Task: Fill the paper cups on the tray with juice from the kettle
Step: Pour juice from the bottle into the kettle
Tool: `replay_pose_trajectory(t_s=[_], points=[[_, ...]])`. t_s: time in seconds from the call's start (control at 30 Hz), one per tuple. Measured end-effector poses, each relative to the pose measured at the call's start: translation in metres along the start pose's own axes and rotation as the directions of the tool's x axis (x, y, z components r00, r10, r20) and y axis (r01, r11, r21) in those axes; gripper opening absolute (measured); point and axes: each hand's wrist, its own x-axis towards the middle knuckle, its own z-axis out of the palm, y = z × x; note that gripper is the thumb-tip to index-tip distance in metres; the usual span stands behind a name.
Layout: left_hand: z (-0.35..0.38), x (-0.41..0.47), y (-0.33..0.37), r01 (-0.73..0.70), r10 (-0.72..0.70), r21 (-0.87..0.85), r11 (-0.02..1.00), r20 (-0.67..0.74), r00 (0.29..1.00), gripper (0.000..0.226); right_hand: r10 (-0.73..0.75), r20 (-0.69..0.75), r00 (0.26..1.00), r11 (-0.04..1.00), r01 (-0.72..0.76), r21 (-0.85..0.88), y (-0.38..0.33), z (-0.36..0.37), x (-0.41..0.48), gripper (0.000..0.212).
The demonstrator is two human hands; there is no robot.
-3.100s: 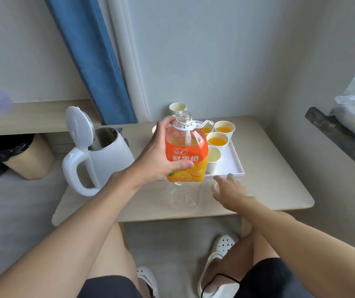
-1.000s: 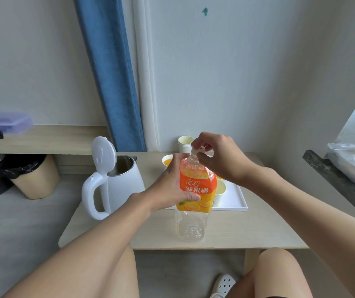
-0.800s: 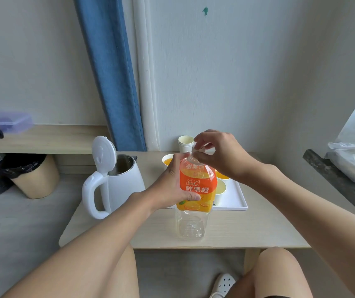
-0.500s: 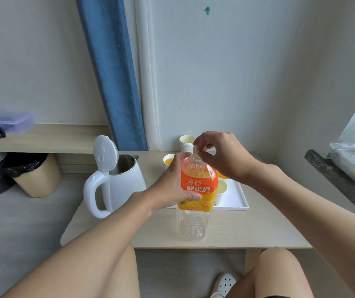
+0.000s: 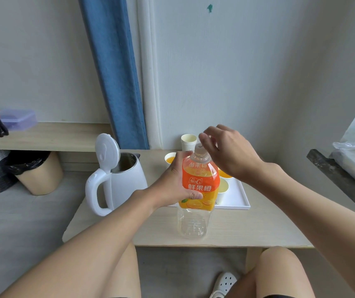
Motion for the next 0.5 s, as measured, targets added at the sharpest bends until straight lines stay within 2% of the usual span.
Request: replay_pose_trajectory(t_s=[0.1,0.17,0.23,0.3,0.43,0.5], points=[[-0.001,0.001,0.0,-0.006,0.006,-0.002,1.0,-0.007,1.0,0.102,-0.098,0.133,0.986,0.987,0.079,0.137,-0.001,0.0,0.005,0.031],[0.0,0.001,-0.001,-0.007,0.007,0.002,1.0,-0.005,1.0,0.102,-0.147,0.186,0.971,0.985,0.126,0.12,0.0,0.0,0.004,0.029],[0.0,0.001,-0.001,-0.004,0.004,-0.001,1.0,-0.007,1.0,0.101,-0.137,0.194,0.971,0.988,0.12,0.095,0.001,0.0,0.003,0.027],[0.0,0.002,-0.002,-0.004,0.004,-0.003,1.0,-0.011,1.0,0.101,-0.079,0.187,0.979,0.997,0.077,0.019,-0.001,0.001,0.004,0.029],[0.0,0.002,-0.004,-0.014,0.014,0.003,1.0,-0.007,1.0,0.102,-0.064,0.168,0.984,0.951,0.111,-0.289,-0.008,0.001,0.008,0.053],[0.0,0.003,-0.005,-0.017,0.017,0.01,1.0,-0.006,1.0,0.102,-0.085,0.183,0.979,0.95,0.135,-0.281,-0.011,-0.004,0.009,0.057]])
